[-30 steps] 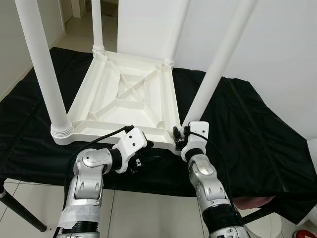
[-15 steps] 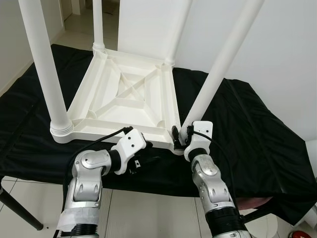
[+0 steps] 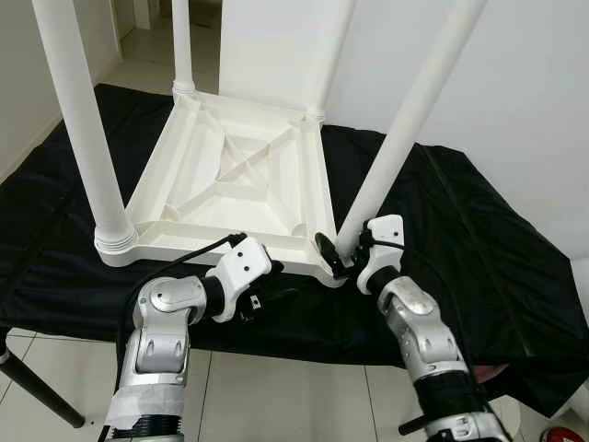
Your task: Building children table
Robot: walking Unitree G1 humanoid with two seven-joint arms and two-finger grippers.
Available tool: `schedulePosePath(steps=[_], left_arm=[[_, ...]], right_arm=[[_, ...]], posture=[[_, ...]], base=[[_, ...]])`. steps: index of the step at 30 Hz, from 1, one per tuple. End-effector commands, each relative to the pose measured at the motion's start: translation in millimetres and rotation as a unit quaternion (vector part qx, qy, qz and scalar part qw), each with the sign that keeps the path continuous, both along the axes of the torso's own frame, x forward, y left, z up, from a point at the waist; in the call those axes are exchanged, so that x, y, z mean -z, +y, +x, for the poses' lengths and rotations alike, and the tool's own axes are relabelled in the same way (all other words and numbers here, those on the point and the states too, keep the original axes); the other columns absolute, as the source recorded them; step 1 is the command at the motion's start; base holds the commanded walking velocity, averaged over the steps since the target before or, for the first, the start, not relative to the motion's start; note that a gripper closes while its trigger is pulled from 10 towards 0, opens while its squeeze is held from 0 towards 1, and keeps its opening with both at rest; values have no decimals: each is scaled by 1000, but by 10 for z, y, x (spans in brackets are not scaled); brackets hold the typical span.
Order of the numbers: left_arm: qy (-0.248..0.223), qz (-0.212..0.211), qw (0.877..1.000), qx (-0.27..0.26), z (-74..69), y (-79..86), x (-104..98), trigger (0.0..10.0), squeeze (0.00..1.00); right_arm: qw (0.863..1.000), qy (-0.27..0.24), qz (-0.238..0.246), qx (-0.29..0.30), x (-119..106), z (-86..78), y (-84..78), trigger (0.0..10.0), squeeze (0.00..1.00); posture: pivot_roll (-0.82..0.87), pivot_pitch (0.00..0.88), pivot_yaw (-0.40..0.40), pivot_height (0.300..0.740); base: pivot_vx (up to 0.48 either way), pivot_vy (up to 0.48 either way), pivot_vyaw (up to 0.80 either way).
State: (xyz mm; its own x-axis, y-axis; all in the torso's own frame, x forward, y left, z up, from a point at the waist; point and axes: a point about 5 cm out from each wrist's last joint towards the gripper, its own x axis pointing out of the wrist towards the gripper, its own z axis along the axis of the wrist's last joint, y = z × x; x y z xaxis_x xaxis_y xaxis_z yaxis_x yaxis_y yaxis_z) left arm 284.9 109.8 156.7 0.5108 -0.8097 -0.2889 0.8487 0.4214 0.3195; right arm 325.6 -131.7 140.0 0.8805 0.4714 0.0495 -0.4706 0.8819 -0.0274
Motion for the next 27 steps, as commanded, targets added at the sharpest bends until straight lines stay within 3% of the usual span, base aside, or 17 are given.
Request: schedulePosePath(steps=[1, 4, 6, 9, 20, 21, 22, 23, 25, 26, 27], left_arm=[[-61, -20, 988, -140, 139, 42, -54, 10000, 0], [-61, -20, 988, -140, 142, 43, -55, 10000, 0], [-60, -18, 988, -138, 142, 43, -53, 10000, 0], [-60, -17, 989, -137, 145, 46, -55, 10000, 0], [-58, -15, 989, -133, 144, 51, -66, 10000, 0], [-58, -15, 989, -132, 145, 50, -67, 10000, 0], [-58, -15, 989, -132, 145, 50, -67, 10000, 0], [-58, -15, 989, -132, 147, 48, -69, 10000, 0], [-57, -15, 990, -132, 148, 46, -71, 10000, 0], [-57, -16, 990, -131, 147, 45, -70, 10000, 0], [-57, -16, 990, -131, 147, 45, -70, 10000, 0]], right_arm=[[999, 5, -4, -41, 46, 1, -53, 10000, 0], [998, 6, -7, -59, 52, 0, -55, 10000, 0], [991, 16, -14, -135, 113, -23, -18, 10000, 0], [986, 24, -27, -163, 164, -7, -7, 10000, 0], [981, 38, -49, -182, 226, 144, 33, 10000, 0], [982, 41, -53, -176, 239, 178, 30, 9059, 0], [982, 41, -53, -176, 239, 178, 30, 9059, 0], [983, 46, -54, -169, 256, 206, 34, 5725, 0], [983, 49, -53, -167, 269, 220, 35, 5725, 0], [984, 52, -48, -163, 280, 230, 43, 3922, 0], [984, 52, -48, -163, 280, 230, 43, 3922, 0]], posture=[[105, 0, -140, 740], [105, 0, -140, 740], [104, 0, -131, 740], [111, 0, -126, 740], [112, 0, -116, 740], [115, 0, -113, 740], [115, 0, -113, 740], [116, 0, -112, 740], [116, 0, -112, 740], [116, 0, -109, 740], [116, 0, -109, 740]], base=[[0, 0, 0], [0, 0, 0], [0, 0, 0], [0, 0, 0], [0, 0, 0], [0, 0, 0], [0, 0, 0], [0, 0, 0], [0, 0, 0], [0, 0, 0], [0, 0, 0]])
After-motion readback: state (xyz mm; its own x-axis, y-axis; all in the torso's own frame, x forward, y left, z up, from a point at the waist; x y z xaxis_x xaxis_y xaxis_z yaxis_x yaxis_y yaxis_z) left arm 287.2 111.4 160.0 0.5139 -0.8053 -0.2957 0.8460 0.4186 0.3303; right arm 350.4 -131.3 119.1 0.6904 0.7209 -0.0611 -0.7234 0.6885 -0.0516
